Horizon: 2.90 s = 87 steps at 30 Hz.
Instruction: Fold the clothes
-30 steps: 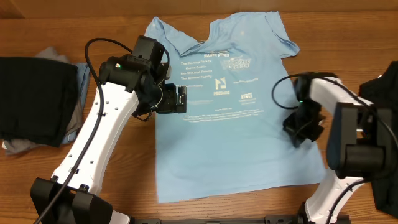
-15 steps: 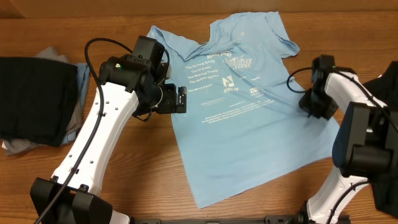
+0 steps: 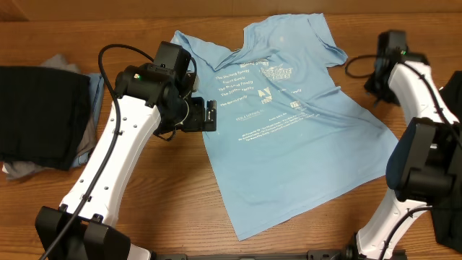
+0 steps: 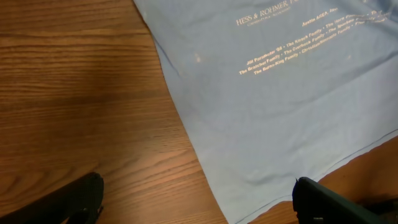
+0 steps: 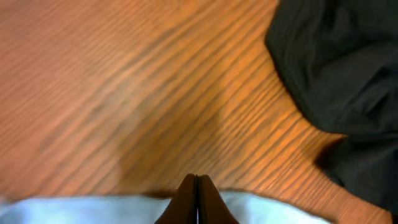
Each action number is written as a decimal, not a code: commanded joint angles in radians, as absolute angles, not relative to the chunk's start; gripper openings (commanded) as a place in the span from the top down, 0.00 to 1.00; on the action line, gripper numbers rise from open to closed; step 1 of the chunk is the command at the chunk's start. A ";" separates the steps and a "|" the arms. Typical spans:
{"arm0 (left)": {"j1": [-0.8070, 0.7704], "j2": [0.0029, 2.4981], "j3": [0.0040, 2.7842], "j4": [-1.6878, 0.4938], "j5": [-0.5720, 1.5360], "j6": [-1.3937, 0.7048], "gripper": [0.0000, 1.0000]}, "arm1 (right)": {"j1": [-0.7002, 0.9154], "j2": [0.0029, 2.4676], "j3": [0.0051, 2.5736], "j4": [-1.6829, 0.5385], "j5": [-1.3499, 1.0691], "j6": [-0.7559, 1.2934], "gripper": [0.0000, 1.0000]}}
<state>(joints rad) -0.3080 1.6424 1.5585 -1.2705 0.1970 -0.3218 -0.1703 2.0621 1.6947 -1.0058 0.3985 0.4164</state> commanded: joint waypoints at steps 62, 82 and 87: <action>-0.139 2.182 1.567 -0.221 0.019 -0.051 0.23 | -0.173 2.059 1.904 -1.213 -0.010 0.407 0.00; -0.139 2.192 1.567 -0.266 -0.037 -0.022 0.72 | -0.173 2.059 1.904 -1.213 -0.010 0.407 0.00; -0.139 2.192 1.567 -0.265 -0.037 -0.021 0.89 | -0.173 2.059 1.904 -1.213 -0.010 0.407 0.00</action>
<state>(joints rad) -0.1368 2.1788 1.5585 -0.2657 -0.0238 -0.0360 -0.1696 2.0621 1.8824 -1.2160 -0.0036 0.4103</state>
